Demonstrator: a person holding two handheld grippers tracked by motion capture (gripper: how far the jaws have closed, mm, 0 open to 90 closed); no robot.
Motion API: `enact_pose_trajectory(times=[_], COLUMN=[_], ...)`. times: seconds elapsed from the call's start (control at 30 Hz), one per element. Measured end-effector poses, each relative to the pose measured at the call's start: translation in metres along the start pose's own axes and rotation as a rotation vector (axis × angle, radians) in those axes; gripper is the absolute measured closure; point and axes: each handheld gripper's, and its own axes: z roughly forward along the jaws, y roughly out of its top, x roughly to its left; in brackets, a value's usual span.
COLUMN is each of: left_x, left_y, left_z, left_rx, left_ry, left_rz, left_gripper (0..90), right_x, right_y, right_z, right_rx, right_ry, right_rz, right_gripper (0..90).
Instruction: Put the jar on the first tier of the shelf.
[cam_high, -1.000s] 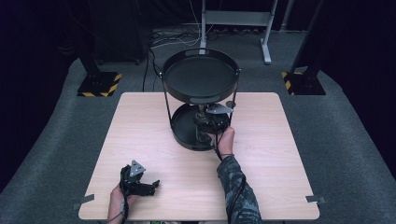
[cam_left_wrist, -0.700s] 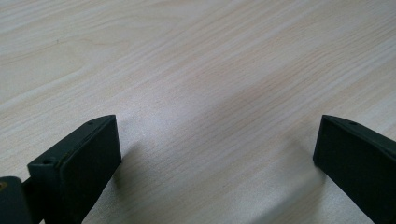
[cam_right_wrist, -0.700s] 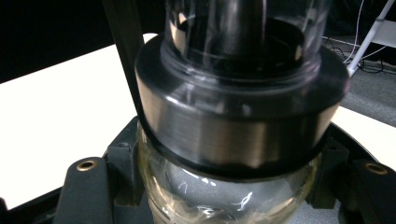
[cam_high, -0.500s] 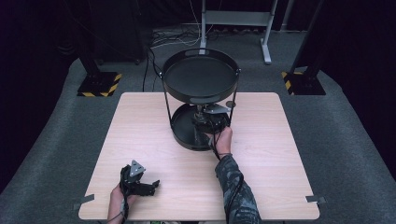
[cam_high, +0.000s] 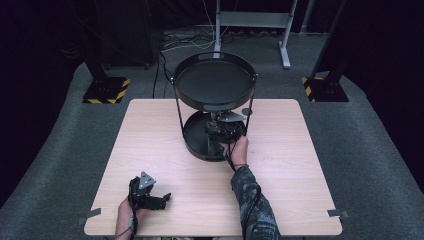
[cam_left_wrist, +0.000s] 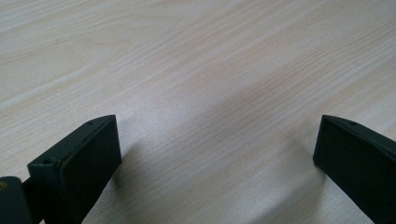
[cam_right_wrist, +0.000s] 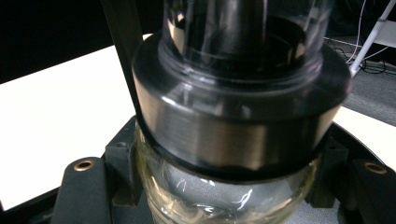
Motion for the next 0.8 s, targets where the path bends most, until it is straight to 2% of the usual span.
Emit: enact_pose_trajectory(times=[0.57, 0.67, 0.8], left_x=[0.0001, 0.0, 0.0], left_y=[0.0, 0.0, 0.0], left_z=[-0.0002, -0.0002, -0.0002], left_rx=[0.002, 0.002, 0.002], left_ry=[0.001, 0.001, 0.001], left_rz=[0.004, 0.004, 0.004], left_gripper=[0.4, 0.4, 0.4], right_x=[-0.001, -0.0017, -0.0009], right_y=[0.0005, 0.0006, 0.0022], right_z=[-0.0012, -0.002, -0.0033], right_rx=[0.011, 0.022, 0.08], right_ry=[0.024, 0.042, 0.075], right_rz=[-0.001, 0.005, 0.02], right_gripper=[28.8, 23.2, 15.2])
